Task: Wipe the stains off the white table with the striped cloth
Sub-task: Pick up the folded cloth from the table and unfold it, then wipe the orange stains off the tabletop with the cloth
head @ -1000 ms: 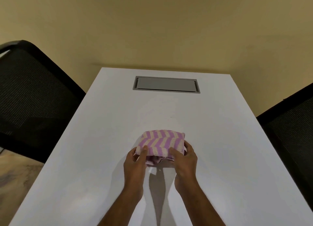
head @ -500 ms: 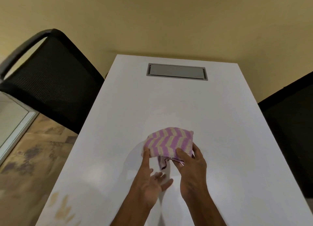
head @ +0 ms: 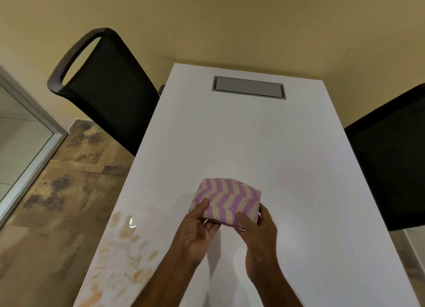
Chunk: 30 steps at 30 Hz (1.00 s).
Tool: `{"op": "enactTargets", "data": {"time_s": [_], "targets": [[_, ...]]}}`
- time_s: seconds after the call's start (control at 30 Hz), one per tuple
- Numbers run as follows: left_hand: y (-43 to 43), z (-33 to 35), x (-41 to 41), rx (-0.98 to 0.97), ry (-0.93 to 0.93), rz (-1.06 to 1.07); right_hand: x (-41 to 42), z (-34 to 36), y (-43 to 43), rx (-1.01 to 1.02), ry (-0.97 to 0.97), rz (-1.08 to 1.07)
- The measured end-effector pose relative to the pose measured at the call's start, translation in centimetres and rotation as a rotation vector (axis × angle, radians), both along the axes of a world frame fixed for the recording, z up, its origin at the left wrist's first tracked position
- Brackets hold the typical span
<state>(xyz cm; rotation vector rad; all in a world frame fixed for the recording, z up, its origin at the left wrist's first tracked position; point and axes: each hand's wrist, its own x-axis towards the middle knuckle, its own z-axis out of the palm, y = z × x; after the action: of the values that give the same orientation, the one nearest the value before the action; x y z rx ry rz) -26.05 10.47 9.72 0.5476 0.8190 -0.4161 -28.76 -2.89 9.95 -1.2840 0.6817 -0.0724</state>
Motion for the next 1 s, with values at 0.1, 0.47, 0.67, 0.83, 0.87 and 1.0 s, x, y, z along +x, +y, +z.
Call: {"op": "enactTargets", "data": {"time_s": [0.1, 0.47, 0.67, 0.83, 0.87, 1.0], "targets": [[1.8, -0.1, -2.5, 0.063, 0.018, -0.012, -2.6, -0.8, 1.4, -0.069, 0.020, 0.060], [6.0, -0.9, -10.1, 0.224, -0.010, -0.067, -11.8, -2.7, 5.8, -0.651, 0.205, 0.280], [7.5, -0.5, -13.6, 0.276, -0.030, -0.127, -16.4, -1.7, 8.5, -1.107, -0.022, 0.600], [7.7, 0.7, -16.5, 0.264, -0.064, -0.244, -18.0, -1.4, 9.3, -1.261, 0.009, 0.887], [7.7, 1.0, -17.2, 0.260, -0.071, -0.255, -18.2, -1.2, 9.7, -1.274, 0.038, 0.880], [7.1, 1.6, -19.2, 0.263, -0.080, -0.205, -19.1, -0.6, 9.9, -1.277, 0.076, 0.791]]}}
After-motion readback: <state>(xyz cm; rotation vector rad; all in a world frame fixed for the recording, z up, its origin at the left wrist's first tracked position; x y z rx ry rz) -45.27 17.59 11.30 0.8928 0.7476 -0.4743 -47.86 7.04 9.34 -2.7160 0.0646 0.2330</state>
